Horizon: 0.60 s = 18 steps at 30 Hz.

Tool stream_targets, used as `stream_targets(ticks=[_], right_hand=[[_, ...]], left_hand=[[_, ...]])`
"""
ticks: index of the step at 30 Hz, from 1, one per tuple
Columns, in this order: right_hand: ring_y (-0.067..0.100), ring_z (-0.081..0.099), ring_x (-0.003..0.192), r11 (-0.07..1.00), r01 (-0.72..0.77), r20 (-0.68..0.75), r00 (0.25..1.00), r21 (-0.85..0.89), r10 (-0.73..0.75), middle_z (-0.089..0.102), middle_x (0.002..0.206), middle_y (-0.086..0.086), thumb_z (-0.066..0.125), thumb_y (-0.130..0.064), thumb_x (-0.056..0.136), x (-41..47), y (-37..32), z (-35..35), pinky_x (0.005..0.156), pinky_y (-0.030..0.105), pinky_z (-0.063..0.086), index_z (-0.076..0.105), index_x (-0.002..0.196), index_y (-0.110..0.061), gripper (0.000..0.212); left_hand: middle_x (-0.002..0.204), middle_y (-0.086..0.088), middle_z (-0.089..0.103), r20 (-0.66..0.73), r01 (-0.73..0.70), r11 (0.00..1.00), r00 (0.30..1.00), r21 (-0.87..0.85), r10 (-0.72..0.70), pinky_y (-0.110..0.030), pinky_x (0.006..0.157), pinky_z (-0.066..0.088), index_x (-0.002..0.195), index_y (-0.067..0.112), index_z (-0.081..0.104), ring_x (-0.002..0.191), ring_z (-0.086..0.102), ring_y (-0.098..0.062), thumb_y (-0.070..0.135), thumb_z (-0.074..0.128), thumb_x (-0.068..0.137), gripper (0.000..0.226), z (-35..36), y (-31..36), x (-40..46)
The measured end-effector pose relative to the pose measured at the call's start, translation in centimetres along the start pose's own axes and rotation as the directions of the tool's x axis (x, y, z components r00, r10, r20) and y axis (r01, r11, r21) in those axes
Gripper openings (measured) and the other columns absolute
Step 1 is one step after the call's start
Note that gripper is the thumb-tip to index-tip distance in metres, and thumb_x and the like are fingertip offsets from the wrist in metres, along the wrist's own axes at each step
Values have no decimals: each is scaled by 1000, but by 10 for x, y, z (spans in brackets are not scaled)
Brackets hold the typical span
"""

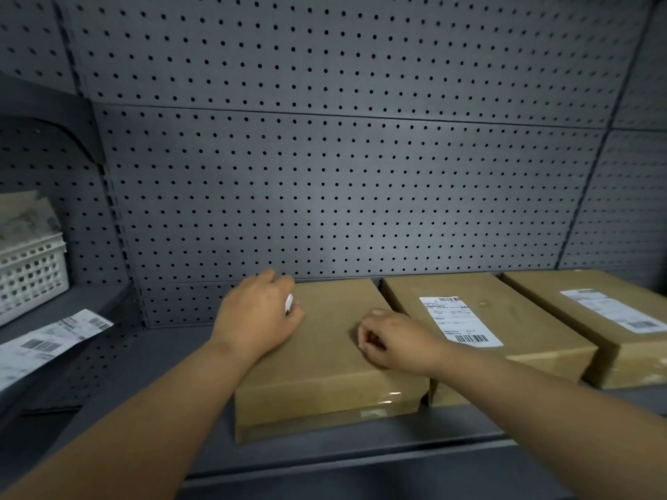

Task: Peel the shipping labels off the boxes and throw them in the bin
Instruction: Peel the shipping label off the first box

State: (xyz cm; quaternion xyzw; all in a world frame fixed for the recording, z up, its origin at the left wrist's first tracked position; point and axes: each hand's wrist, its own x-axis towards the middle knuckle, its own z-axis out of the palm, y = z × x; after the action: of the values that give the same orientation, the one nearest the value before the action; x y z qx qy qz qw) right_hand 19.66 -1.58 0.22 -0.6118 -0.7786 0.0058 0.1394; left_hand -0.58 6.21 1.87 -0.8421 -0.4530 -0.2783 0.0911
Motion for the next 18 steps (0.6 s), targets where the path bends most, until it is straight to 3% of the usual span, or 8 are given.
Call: stream_targets(ticks=[4,7,10,14,18], right_hand=[[14,47,83,976,-145,-47,989,-165,139,45,90,-4,49,-14,88,-24,29,-21,71,17,30,63,91,-8,15],[20,55,89,952,-259,-130,962,-166,239,58,96,3,49,-13,88,-33,47,-39,70,22,36,63,92,-10,14],[18,54,91,950,-285,-152,952,-130,265,59,103,6,50,-11,89,-38,58,-57,77,26,45,62,88,-13,12],[18,52,95,947,-300,-203,940,-110,274,57,103,5,49,-11,89,-53,79,-76,79,25,45,61,90,-11,13],[22,55,100,945,-313,-205,935,-96,289,60,103,7,50,-13,87,-79,110,-92,88,34,49,63,91,-11,14]], left_hand=[[73,1,37,6,-25,1000,1000,-20,25,-28,57,30,74,16,39,70,41,-21,30,49,86,21,-3,20,-1],[72,0,37,7,-35,999,999,-26,36,-28,57,33,73,16,38,69,41,-21,30,49,85,22,-5,39,-1],[75,0,41,12,-45,999,999,-13,45,-29,59,36,76,16,39,72,43,-20,31,47,86,20,-9,62,1],[78,0,39,3,-45,999,999,3,45,-29,60,33,78,16,38,75,43,-20,32,46,88,20,-14,102,7],[79,-2,40,-9,-24,1000,1000,4,24,-30,64,38,79,15,40,77,47,-23,35,46,88,23,-8,153,16]])
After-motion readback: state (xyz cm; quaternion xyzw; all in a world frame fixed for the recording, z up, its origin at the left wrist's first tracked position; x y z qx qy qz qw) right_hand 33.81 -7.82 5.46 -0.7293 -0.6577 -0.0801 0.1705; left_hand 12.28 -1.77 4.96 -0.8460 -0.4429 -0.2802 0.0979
